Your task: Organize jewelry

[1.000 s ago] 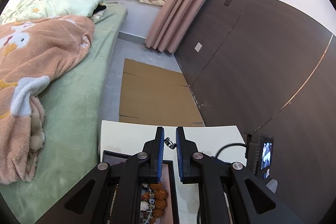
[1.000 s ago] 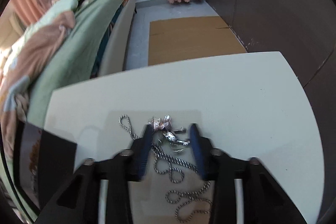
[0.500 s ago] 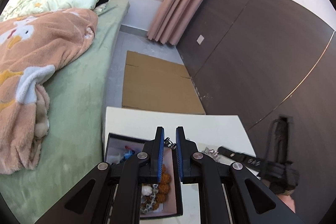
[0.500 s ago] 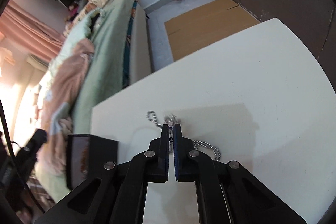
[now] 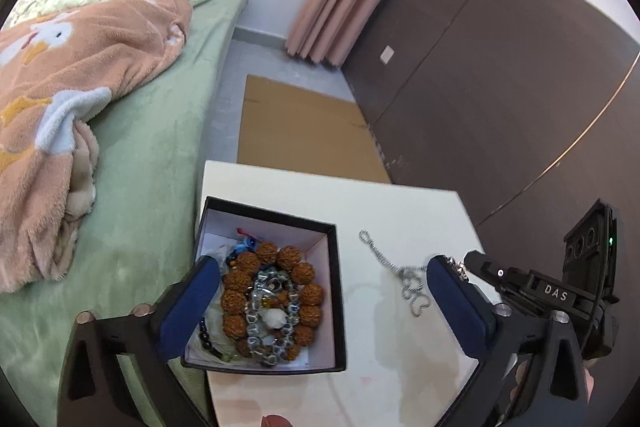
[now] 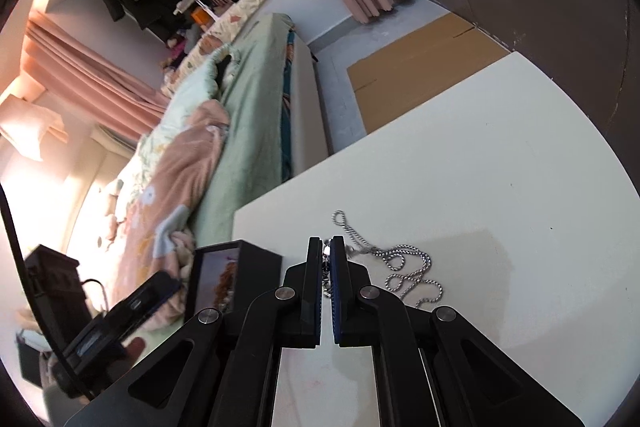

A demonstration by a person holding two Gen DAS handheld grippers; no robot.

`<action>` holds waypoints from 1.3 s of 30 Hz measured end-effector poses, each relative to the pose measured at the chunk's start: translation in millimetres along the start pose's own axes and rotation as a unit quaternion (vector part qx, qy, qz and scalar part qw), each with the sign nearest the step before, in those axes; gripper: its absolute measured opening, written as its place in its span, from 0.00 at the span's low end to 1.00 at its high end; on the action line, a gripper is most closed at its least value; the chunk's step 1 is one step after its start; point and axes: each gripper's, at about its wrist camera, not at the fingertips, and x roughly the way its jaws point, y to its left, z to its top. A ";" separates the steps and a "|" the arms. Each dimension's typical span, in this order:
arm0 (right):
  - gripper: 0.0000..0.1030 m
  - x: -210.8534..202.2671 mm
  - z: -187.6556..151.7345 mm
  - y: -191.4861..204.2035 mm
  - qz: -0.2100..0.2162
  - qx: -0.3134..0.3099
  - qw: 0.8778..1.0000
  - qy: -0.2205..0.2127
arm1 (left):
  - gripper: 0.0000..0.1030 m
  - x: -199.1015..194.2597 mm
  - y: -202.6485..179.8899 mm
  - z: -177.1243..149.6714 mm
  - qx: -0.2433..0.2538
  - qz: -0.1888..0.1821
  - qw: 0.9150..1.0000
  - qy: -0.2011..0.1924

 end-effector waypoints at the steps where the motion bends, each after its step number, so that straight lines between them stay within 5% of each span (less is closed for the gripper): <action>1: 0.05 -3.9 -0.7 2.0 0.006 -0.001 1.000 -0.003 | 1.00 -2.6 -0.6 -0.1 0.001 -0.002 1.000 -0.002; 12: 0.05 -54.2 3.1 43.9 0.051 -0.032 0.997 -0.049 | 1.00 -29.8 14.5 7.1 -0.021 0.004 0.999 -0.040; 25: 0.02 -142.1 49.9 155.1 0.085 -0.114 0.982 -0.122 | 1.00 -55.1 29.0 14.6 -0.036 -0.020 0.996 -0.083; 31: 0.02 -181.3 66.8 207.0 0.064 -0.162 0.971 -0.163 | 1.00 -65.0 40.2 17.2 -0.055 -0.027 0.993 -0.100; 37: 0.04 -149.7 57.4 195.0 -0.008 -0.158 0.982 -0.106 | 1.00 -75.4 45.8 18.3 -0.058 -0.034 0.992 -0.108; 39: 0.27 -127.5 52.0 177.2 -0.028 -0.146 0.986 -0.076 | 1.00 -77.1 47.0 17.6 -0.060 -0.034 0.992 -0.109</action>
